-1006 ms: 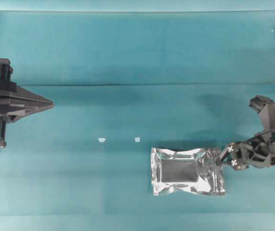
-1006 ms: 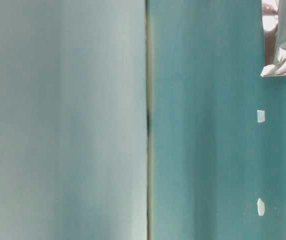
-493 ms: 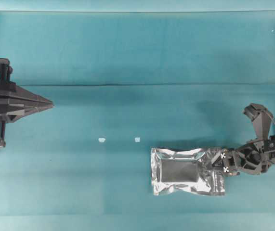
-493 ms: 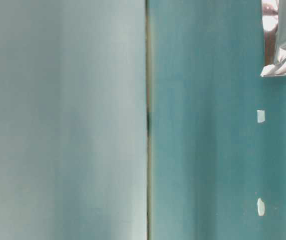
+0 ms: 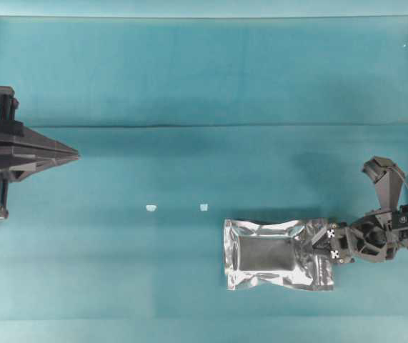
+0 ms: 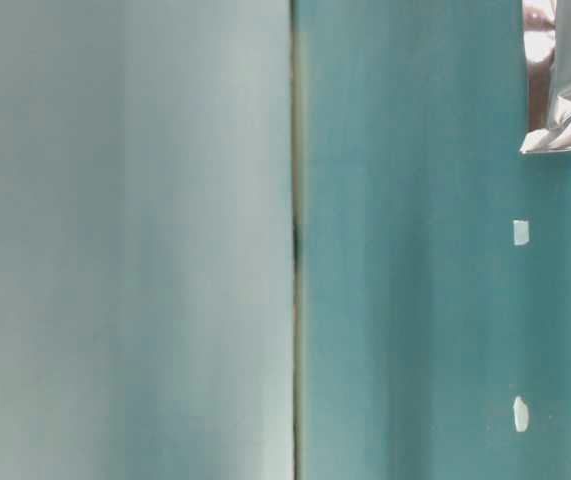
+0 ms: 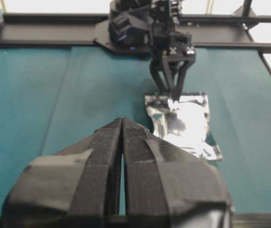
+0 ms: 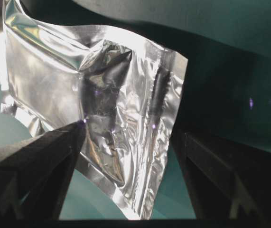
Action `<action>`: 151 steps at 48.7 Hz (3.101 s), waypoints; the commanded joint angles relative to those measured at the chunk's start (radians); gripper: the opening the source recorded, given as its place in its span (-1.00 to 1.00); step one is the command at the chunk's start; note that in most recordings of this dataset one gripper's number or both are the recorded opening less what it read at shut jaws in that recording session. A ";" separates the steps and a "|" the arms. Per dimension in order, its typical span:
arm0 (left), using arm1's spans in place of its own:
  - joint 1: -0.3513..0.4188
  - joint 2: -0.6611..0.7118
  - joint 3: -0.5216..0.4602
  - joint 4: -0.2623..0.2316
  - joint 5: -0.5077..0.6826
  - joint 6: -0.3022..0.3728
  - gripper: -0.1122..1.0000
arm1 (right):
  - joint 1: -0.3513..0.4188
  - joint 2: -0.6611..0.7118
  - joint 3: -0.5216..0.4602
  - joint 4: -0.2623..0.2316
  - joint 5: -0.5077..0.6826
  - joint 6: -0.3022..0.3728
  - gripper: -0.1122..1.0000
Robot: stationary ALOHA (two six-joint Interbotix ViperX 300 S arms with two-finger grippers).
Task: Hand over the silver zip bag and make it stand upright.
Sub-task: 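Close the right gripper on the bag's right edge, then lift the bag with the right gripper and carry it to table center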
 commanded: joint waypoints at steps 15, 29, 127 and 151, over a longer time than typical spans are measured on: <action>0.002 0.003 -0.023 0.002 -0.005 -0.002 -0.80 | 0.003 0.025 -0.011 0.002 0.035 0.005 0.14; 0.002 0.003 -0.020 0.002 -0.005 -0.002 -0.80 | 0.003 0.008 -0.009 0.000 0.034 0.003 -0.74; -0.002 0.002 -0.018 0.003 -0.005 -0.002 -0.80 | -0.417 -0.275 -0.647 -0.690 1.285 -0.623 -0.74; -0.005 0.002 -0.018 0.002 0.015 -0.002 -0.80 | -0.393 0.077 -1.081 -0.801 1.606 -0.804 -0.74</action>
